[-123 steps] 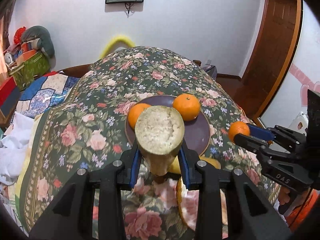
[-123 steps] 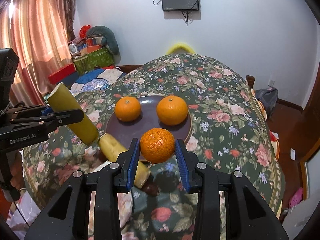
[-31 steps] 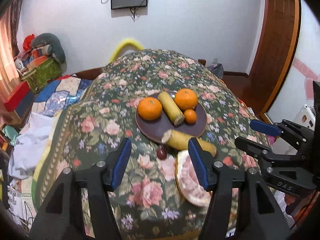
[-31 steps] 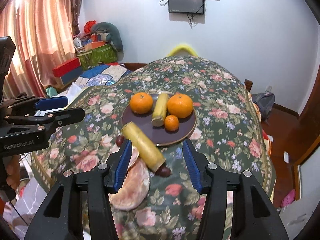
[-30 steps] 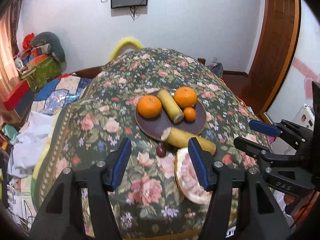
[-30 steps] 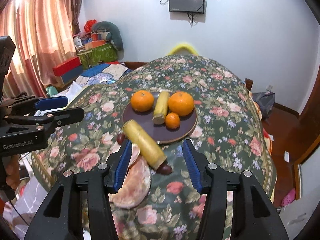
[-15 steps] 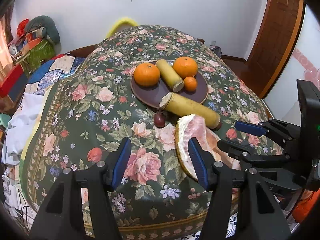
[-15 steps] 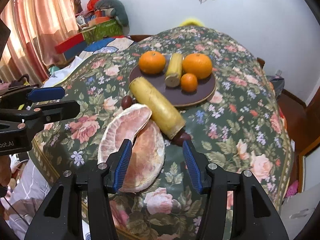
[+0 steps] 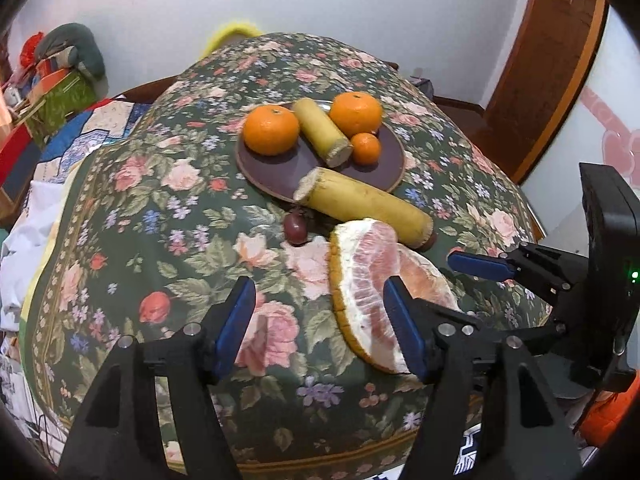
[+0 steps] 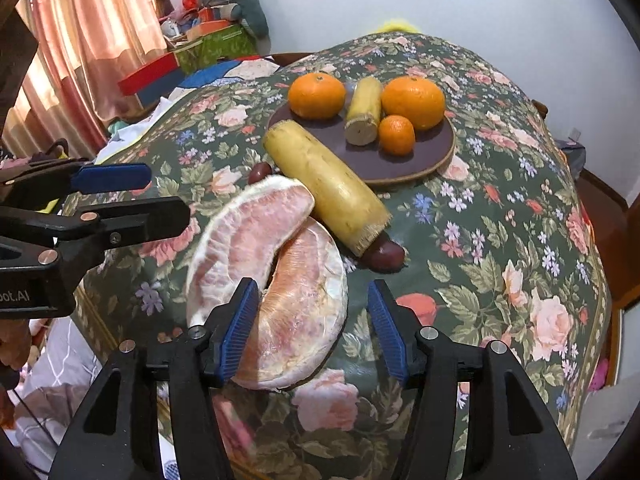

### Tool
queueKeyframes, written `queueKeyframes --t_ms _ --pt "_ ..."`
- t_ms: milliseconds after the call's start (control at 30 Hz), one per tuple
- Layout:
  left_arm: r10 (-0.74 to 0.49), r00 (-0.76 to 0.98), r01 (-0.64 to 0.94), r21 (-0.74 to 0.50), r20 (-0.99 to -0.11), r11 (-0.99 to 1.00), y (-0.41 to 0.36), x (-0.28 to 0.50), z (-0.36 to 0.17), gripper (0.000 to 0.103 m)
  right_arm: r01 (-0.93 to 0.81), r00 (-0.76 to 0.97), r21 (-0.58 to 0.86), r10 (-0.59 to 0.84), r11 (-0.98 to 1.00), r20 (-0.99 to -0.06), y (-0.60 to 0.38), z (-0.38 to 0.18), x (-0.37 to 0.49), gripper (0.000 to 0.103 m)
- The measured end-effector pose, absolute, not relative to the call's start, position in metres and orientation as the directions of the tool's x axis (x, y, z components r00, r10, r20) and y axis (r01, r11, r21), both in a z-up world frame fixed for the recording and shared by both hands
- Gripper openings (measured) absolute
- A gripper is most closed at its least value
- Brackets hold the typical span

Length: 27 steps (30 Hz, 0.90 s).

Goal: Organize fruits
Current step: 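Move the left tool to a pomelo segment while the right tool approaches another segment, then grasp and lift a pomelo segment with the left tool while the right tool grasps another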

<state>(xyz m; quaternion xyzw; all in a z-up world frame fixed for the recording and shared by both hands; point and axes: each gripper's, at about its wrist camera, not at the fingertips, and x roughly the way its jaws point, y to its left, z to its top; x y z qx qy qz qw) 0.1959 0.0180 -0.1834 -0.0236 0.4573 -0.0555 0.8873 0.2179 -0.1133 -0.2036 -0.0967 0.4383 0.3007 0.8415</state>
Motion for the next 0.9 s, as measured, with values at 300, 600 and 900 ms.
queueKeyframes --t_ms 300,600,900 --pt "-0.139 0.532 0.118 -0.089 -0.836 0.989 -0.007 0.21 -0.202 0.067 -0.557 0.439 0.106 0.4 0.824 -0.805 -0.141 -0.211 0.219 0.052" --pt "-0.176 0.486 0.121 -0.134 -0.856 0.984 -0.012 0.22 -0.227 0.061 -0.564 0.429 0.122 0.416 0.817 -0.801 -0.143 -0.214 0.221 0.051" --pt "-0.131 0.508 0.081 -0.105 -0.851 0.991 0.01 0.211 -0.227 0.056 -0.574 0.43 0.12 0.423 0.81 -0.797 -0.136 -0.211 0.225 0.05"
